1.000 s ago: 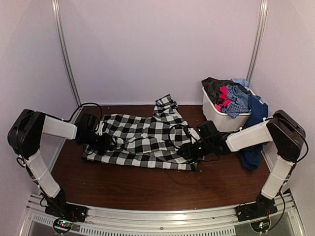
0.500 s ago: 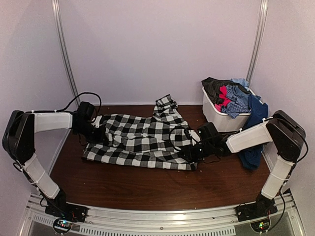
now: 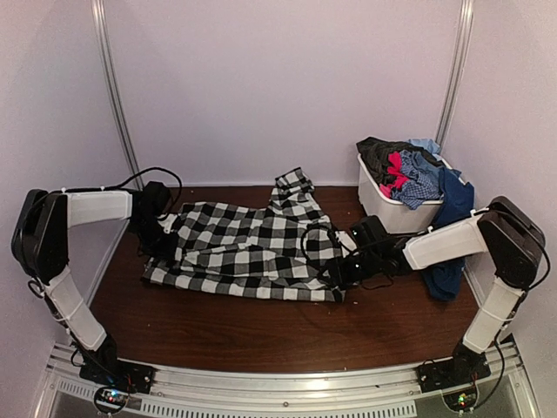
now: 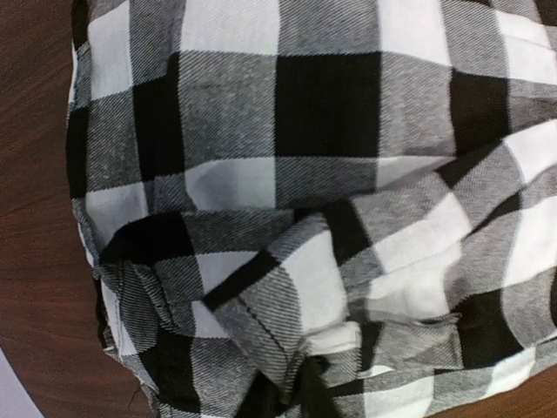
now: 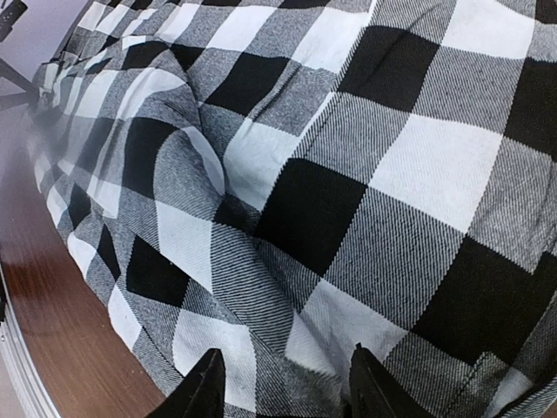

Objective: Fold and stack the mixed laundry pile
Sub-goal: Adjust the 1/3-folded shirt at the center of the board, then move the 1/3-folded shirt to the center of the board.

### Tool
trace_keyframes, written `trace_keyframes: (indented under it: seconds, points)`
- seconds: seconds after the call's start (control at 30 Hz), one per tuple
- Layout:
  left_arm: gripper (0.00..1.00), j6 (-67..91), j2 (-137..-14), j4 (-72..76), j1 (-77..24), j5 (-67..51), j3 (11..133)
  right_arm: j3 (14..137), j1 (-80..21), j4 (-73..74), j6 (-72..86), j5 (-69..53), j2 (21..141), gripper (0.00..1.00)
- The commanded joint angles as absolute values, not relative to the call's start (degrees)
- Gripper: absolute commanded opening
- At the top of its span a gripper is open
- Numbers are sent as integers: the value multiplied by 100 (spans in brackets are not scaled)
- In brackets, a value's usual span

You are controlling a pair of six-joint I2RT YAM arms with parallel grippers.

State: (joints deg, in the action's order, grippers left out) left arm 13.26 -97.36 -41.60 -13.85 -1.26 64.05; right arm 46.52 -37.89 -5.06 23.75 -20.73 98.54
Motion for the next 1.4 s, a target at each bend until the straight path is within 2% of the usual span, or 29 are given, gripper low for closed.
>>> trace_keyframes:
  seconds: [0.0,0.07,0.13,0.17,0.27,0.4,0.53,0.67,0.83,1.0,1.2,1.37]
  points:
    - [28,1119,-9934,-4470,-1318,631,6576,4806,-3870,-165,2220,-1781,9510,49]
    - [47,1150,-9744,-4366,-1318,719,6519,5036,-3974,19,2138,-1624,9512,49]
    - [56,1150,-9375,-4125,-1318,671,6432,5273,-4040,141,2103,-1604,9589,49]
    - [58,1147,-9179,-3992,-1326,557,6381,5381,-4055,148,2093,-1605,9645,49]
    - [58,1192,-8794,-3464,-1360,-89,6210,5741,-4072,148,2051,-1641,9940,49]
    - [56,1595,-9057,-2879,-1424,-669,6014,6332,-4079,109,1992,-1877,10585,49]
    - [52,1916,-9606,-2548,-1474,-783,5869,6895,-4079,250,1929,-2130,11273,48]
    - [50,2303,-9804,-2282,-1516,-701,5395,6931,-4060,383,1931,-2047,11500,47]
    - [47,2681,-9550,-2395,-1895,107,4773,6441,-4029,580,1934,-1909,11432,45]
    - [47,3696,-8912,-2408,-2684,222,3932,5579,-4038,576,2084,-2029,11062,44]
    - [45,4921,-7401,-2369,-3239,233,2673,4453,-4225,454,2379,-2322,10296,44]
    - [46,5021,-6168,-2788,-3252,135,2227,4132,-4490,354,2425,-2721,9963,45]
